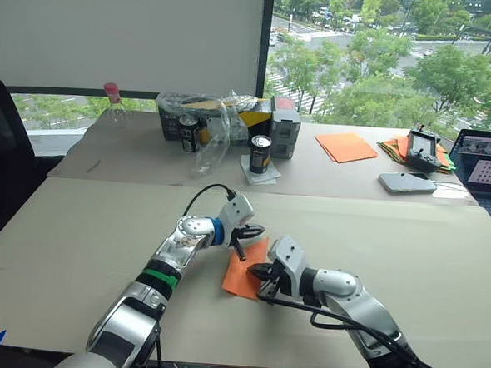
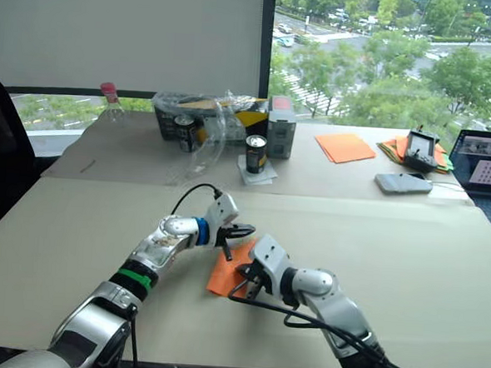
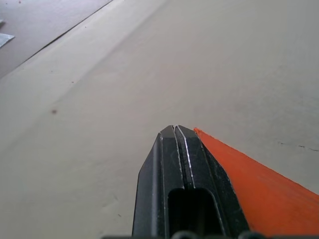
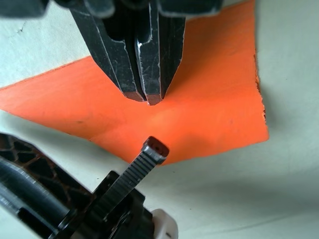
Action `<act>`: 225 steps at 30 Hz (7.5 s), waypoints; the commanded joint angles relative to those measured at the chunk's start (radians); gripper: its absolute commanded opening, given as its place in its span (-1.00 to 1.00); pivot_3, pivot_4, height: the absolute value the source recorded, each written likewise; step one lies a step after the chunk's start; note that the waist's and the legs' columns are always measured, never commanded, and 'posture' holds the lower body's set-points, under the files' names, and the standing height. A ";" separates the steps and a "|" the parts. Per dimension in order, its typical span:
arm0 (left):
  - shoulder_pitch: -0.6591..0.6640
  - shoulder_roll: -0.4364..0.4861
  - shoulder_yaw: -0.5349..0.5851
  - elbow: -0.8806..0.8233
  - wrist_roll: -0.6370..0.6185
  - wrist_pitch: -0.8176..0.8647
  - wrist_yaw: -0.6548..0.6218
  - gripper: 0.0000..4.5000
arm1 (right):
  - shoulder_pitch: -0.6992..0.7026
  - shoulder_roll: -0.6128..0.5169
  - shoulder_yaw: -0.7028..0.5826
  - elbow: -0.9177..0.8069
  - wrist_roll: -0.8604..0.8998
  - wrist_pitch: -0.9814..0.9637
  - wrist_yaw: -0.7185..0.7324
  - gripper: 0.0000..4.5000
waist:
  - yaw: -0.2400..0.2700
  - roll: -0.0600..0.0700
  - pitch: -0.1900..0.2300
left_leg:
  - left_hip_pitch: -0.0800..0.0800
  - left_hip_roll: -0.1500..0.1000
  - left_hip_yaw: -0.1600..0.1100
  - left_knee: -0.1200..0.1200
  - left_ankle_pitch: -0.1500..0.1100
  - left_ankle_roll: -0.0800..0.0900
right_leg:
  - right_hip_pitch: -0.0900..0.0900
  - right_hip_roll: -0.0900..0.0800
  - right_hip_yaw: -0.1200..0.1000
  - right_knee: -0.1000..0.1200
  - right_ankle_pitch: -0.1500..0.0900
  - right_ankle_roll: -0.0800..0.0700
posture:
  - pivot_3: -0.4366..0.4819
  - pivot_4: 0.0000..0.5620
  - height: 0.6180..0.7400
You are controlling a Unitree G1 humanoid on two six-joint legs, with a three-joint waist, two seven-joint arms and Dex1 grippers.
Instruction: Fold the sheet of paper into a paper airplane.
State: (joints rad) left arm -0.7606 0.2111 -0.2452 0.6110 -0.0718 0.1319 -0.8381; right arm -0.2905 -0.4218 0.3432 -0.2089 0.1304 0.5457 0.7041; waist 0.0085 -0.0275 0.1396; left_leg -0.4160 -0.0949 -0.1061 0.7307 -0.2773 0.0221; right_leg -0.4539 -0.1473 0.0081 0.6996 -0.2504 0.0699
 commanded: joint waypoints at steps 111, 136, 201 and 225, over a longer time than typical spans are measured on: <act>-0.412 0.096 0.172 0.245 -0.335 1.325 -0.166 -0.98 | 0.041 -0.165 -0.170 -0.307 -0.042 0.106 -0.076 -1.00 | -0.023 -0.007 0.007 | -0.007 -0.001 -0.002 0.000 0.000 -0.001 | -0.006 0.000 -0.001 0.002 -0.003 0.000 | -0.05 -0.47 -0.14; -0.447 0.111 -0.144 0.207 -0.307 1.200 -0.381 0.56 | 0.057 -0.167 -0.181 -0.347 -0.053 0.151 -0.105 -1.00 | -0.023 -0.006 0.007 | -0.008 -0.001 -0.001 0.002 0.000 -0.002 | -0.007 0.000 -0.001 0.003 -0.002 0.000 | -0.05 -0.47 -0.14; -0.334 -0.654 1.536 -0.457 -0.572 1.483 1.337 -0.97 | -0.105 -0.076 -0.265 -0.217 -0.064 0.071 -0.214 -1.00 | 0.001 -0.010 0.009 | -0.016 -0.001 0.002 0.019 0.001 -0.010 | -0.016 -0.001 0.003 0.017 -0.002 0.001 | -0.05 -0.47 -0.14; -0.012 0.083 0.942 -0.484 -1.072 1.483 1.283 0.99 | -0.165 -0.052 -0.182 -0.151 -0.014 0.031 -0.088 -1.00 | -0.032 -0.012 0.009 | -0.018 0.000 0.003 0.020 0.002 -0.013 | -0.023 0.001 0.005 0.025 -0.002 0.000 | -0.05 -0.47 -0.14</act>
State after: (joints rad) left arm -0.7842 0.2192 0.7905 0.2005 -1.1435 1.6114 0.5567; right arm -0.4360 -0.4759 0.1675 -0.3515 0.1036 0.6094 0.6074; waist -0.0234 -0.0394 0.1482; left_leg -0.4341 -0.0949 -0.1017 0.7506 -0.2758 0.0088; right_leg -0.4777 -0.1465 0.0146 0.7263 -0.2527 0.0690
